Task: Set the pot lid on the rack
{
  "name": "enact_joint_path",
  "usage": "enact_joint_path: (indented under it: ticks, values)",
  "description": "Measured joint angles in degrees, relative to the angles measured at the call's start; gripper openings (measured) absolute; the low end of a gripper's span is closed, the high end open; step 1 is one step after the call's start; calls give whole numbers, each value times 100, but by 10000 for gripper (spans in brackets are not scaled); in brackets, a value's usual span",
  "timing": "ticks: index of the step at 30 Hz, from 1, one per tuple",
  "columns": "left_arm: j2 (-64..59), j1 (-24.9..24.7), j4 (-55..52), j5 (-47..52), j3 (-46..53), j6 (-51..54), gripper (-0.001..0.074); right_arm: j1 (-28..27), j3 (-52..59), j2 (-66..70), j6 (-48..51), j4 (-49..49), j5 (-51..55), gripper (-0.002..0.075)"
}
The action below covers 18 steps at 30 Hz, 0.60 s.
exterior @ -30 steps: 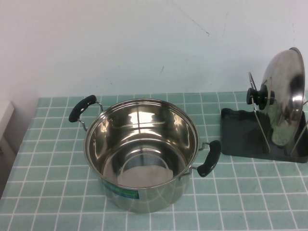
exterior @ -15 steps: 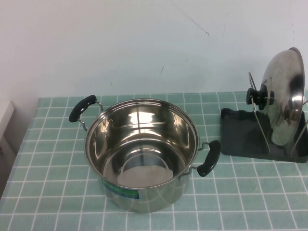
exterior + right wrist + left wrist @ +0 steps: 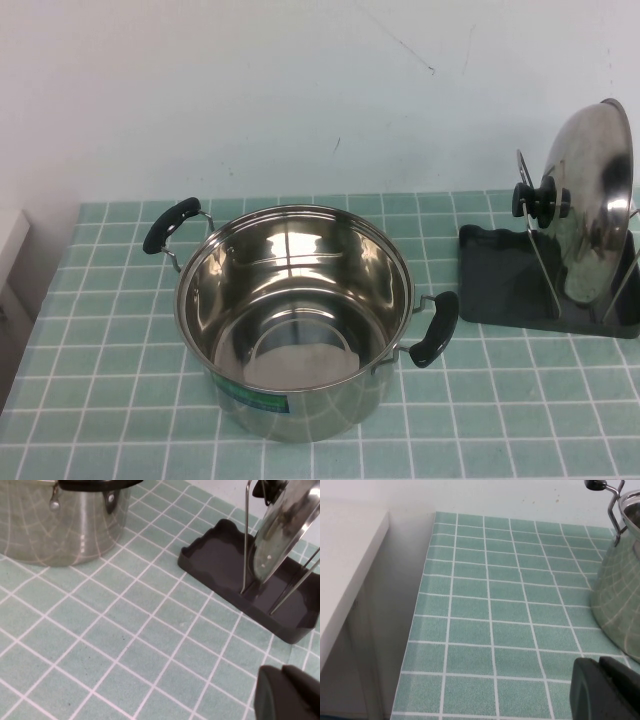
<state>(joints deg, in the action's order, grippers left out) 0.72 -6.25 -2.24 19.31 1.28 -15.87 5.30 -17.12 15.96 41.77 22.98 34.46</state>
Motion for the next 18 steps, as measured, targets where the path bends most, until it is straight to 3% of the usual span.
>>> enact_joint_path:
  ticks: [14, 18]
  values:
    - [0, 0, -2, 0, 0, 14, -2, 0, 71, 0, 0, 0, 22, -1]
    - [0, 0, -2, 0, 0, 14, -2, 0, 374, -116, -10, -84, -528, -1]
